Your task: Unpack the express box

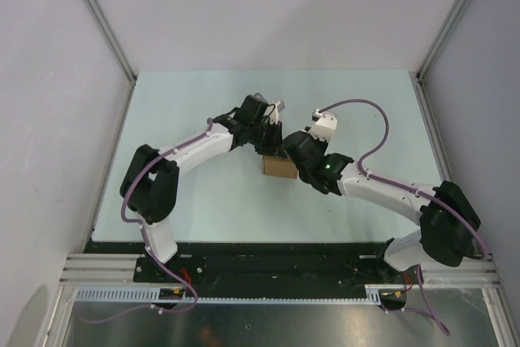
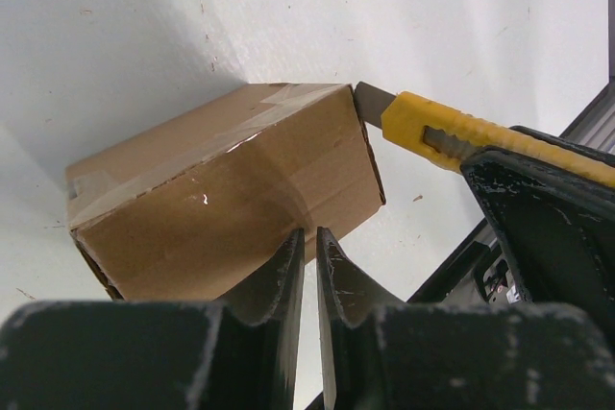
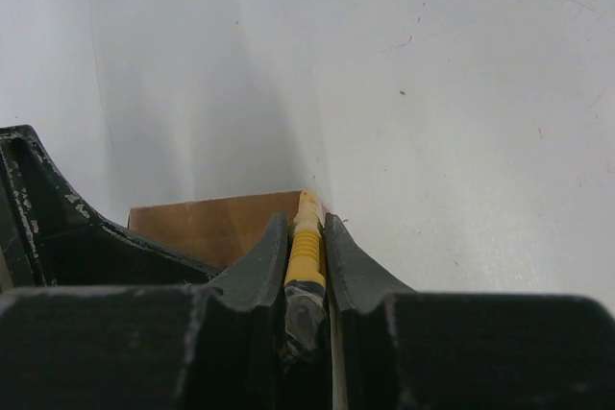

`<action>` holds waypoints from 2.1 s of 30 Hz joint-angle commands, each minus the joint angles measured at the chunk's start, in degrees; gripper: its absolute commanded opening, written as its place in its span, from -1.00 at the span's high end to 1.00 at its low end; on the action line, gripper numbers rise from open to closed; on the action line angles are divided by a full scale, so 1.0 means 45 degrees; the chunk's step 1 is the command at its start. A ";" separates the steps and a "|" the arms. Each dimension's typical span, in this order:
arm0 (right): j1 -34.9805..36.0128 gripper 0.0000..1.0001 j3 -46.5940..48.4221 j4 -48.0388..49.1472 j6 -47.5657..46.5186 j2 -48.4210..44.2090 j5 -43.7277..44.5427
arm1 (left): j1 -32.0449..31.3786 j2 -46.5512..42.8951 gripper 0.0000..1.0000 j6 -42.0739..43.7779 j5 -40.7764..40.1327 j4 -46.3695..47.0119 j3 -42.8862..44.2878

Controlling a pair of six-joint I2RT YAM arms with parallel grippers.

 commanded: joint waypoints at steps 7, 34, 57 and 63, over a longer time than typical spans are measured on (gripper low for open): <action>0.0033 1.00 0.0247 0.0370 -0.0243 0.0035 0.0499 | -0.0192 0.0999 0.67 0.0217 -0.0562 -0.0977 -0.0516; -0.0943 1.00 0.0266 0.0549 -0.0443 -0.2912 0.0186 | -0.0094 0.0512 0.43 0.0217 -0.0678 -0.0997 -0.0438; -0.6525 1.00 -0.3442 -0.1019 0.0733 -0.3755 -0.9081 | 0.0159 -0.2047 -0.12 -0.0369 -0.0676 -0.0997 0.1672; -0.7700 1.00 -0.4303 0.1051 0.0987 -0.1884 -1.2386 | 0.0511 -0.2847 -0.25 -0.0292 -0.1848 -0.0997 0.1008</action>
